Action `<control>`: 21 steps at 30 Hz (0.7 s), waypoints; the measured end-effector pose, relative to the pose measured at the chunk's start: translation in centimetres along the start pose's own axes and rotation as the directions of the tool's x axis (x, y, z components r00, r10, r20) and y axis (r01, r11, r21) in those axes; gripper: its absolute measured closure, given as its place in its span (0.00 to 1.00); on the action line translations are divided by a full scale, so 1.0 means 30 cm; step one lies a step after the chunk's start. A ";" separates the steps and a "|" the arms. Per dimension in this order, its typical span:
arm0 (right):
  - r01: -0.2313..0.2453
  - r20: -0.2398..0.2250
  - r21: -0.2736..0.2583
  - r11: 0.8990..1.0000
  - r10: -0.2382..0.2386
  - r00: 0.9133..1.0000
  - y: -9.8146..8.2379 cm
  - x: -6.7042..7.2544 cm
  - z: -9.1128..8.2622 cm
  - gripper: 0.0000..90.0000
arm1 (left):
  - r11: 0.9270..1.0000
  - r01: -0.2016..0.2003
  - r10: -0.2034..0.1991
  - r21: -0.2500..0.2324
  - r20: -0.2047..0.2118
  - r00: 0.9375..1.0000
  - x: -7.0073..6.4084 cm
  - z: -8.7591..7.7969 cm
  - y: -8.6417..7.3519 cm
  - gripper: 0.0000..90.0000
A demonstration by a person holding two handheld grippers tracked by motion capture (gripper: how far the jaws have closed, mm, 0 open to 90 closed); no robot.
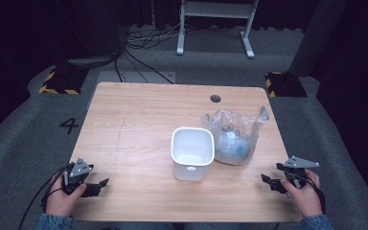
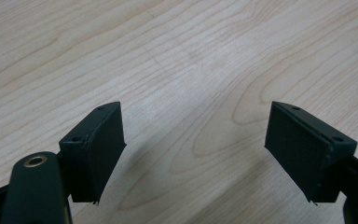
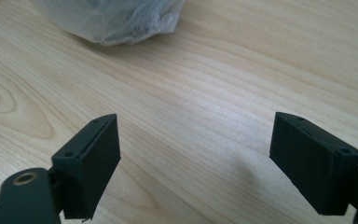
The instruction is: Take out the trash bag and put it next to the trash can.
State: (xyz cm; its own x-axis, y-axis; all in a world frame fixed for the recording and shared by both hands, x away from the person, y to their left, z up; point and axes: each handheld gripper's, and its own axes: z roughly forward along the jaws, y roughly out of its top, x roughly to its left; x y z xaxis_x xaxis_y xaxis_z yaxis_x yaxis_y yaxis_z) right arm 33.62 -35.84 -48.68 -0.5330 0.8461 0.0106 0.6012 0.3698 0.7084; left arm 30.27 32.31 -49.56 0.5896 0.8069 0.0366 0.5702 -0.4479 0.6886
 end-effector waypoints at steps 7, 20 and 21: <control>-0.005 -0.001 0.026 1.000 0.005 1.000 -0.031 0.003 0.026 0.18 | 0.999 0.035 -0.035 -0.005 0.001 0.999 0.022 0.011 -0.025 0.18; -0.001 0.031 -0.012 1.000 0.001 1.000 -0.046 0.003 0.042 0.09 | 0.999 0.037 -0.036 -0.017 0.042 0.998 0.045 0.029 -0.026 0.09; -0.008 0.036 -0.008 1.000 0.009 0.999 -0.044 0.003 0.044 0.07 | 0.999 0.038 -0.037 -0.017 0.041 0.998 0.046 0.032 -0.025 0.08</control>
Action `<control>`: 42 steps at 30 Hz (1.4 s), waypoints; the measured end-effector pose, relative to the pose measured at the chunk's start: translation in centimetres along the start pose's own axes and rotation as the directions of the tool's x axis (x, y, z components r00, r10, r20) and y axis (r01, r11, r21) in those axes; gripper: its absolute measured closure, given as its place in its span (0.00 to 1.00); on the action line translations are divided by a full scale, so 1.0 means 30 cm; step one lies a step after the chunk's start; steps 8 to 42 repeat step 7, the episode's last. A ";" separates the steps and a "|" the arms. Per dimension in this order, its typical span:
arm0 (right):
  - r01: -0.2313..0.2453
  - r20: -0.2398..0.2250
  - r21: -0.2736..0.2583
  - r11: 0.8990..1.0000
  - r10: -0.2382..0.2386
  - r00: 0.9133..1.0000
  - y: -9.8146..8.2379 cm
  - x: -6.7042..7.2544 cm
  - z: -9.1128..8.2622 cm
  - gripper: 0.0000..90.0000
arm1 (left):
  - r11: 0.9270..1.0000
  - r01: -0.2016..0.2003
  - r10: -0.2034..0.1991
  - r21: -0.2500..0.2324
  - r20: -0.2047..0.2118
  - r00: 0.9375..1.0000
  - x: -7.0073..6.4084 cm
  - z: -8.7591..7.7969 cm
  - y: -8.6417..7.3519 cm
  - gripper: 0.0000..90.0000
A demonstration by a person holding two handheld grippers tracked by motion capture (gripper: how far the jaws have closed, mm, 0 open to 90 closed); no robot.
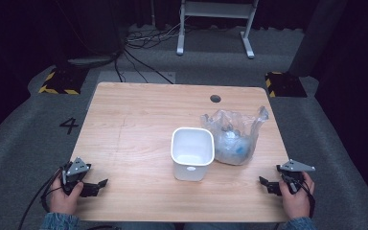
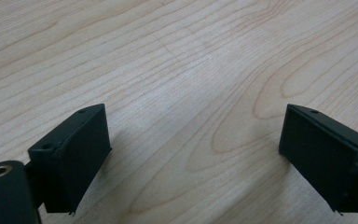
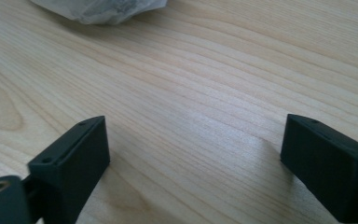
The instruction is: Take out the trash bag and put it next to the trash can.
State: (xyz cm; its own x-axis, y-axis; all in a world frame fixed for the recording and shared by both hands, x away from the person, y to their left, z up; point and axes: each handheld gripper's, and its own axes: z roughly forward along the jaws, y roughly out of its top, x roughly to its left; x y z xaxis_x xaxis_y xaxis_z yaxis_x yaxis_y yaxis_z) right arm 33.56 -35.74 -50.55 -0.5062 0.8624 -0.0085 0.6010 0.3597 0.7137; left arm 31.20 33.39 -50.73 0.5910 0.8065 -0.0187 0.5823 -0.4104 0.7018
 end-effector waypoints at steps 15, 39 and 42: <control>-0.004 0.007 0.007 1.000 0.004 1.000 0.002 -0.002 0.003 0.05 | 1.000 -0.007 0.006 0.018 0.002 1.000 0.009 0.011 0.010 0.01; -0.004 0.007 0.007 1.000 0.004 1.000 0.002 -0.002 0.003 0.05 | 1.000 -0.007 0.006 0.018 0.002 1.000 0.009 0.011 0.010 0.01; -0.004 0.007 0.007 1.000 0.004 1.000 0.002 -0.002 0.003 0.05 | 1.000 -0.007 0.006 0.018 0.002 1.000 0.009 0.011 0.010 0.01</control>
